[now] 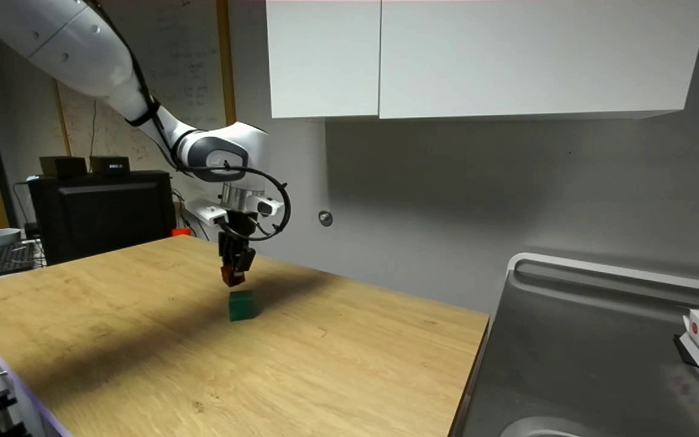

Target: Put the orange block on the green block

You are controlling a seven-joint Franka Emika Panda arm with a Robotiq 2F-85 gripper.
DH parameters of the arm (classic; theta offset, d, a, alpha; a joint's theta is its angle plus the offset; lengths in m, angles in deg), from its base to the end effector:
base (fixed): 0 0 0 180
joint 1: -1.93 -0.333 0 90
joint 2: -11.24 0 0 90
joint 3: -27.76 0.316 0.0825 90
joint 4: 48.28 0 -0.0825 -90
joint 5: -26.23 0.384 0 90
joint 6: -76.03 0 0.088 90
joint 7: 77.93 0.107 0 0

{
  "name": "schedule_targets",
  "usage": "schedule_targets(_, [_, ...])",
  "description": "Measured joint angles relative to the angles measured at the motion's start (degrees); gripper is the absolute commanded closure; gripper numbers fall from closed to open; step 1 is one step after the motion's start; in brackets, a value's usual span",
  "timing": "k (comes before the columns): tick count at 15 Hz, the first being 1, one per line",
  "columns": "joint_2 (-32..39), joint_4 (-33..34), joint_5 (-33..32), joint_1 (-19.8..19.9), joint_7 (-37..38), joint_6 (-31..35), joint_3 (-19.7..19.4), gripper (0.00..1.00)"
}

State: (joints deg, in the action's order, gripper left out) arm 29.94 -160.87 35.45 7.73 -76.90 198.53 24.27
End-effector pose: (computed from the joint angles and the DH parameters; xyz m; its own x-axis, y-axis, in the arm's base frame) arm 0.5869 -0.0878 0.2959 0.9524 -0.2609 -0.1576 -0.2781 -0.9555 -0.0983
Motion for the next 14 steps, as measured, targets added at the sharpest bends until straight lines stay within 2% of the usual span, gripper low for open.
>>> schedule_targets(10, [0.84,-0.07,0.38,3.09,0.00,-0.75,-1.62,0.82])
schedule_targets(11, [0.98,-0.07,0.40,3.16,0.00,-1.02,-1.62,0.74])
schedule_targets(12, [1.13,-0.07,0.41,3.19,0.00,-1.34,-1.62,0.32])
schedule_targets(14, [1.29,0.00,0.42,3.20,0.00,-1.96,-1.62,0.26])
